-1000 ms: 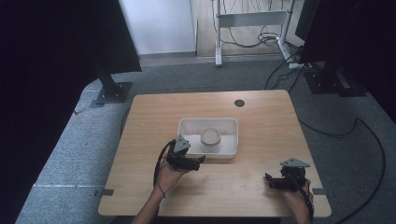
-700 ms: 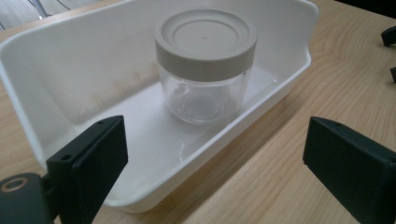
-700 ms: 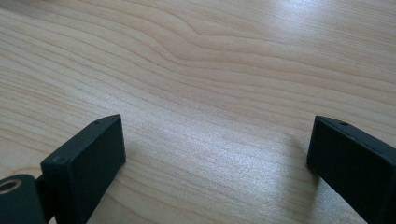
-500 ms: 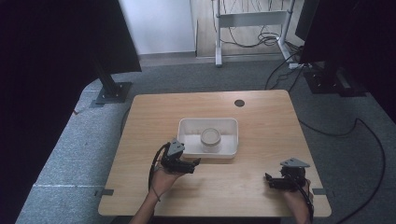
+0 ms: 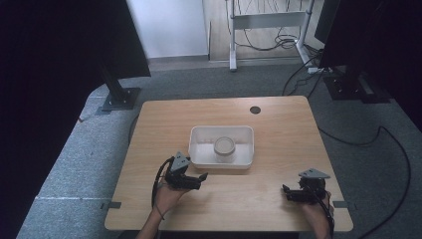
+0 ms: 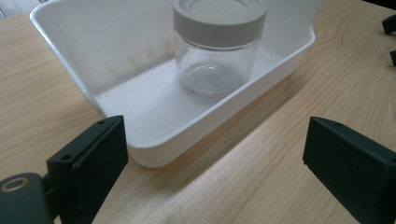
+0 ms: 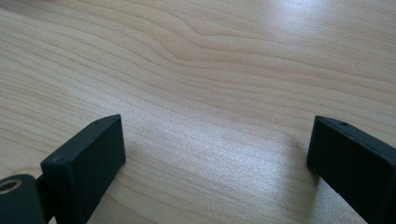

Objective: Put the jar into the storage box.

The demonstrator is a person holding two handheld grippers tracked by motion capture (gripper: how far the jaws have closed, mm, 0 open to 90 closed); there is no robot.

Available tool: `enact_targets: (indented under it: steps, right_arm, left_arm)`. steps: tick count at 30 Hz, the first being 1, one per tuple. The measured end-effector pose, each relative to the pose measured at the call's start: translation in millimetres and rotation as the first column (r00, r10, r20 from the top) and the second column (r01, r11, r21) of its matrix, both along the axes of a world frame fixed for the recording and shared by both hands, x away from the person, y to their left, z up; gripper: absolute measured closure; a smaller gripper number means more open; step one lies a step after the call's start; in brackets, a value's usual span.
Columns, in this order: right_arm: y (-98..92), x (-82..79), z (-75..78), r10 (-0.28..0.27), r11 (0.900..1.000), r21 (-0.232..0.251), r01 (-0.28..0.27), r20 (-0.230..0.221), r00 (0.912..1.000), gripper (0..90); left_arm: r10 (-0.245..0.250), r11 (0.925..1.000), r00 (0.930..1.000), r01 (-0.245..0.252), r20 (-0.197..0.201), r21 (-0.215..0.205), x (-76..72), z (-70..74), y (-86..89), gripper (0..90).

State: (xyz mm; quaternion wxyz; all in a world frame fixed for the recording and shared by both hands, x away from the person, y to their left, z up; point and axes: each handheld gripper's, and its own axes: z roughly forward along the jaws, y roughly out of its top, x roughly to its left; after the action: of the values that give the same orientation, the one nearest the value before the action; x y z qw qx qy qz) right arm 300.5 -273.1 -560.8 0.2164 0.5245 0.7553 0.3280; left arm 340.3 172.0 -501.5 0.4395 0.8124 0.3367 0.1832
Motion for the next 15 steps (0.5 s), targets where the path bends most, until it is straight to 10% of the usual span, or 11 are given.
enact_targets:
  steps: [15]
  right_arm:
    - [0.0,0.0,0.0,0.000,1.000,0.000,0.000,0.000,1.0000,3.9]
  left_arm:
    - [0.013,0.9998,0.9999,-0.013,-0.006,-0.014,-12.1,-10.8,21.5,6.3]
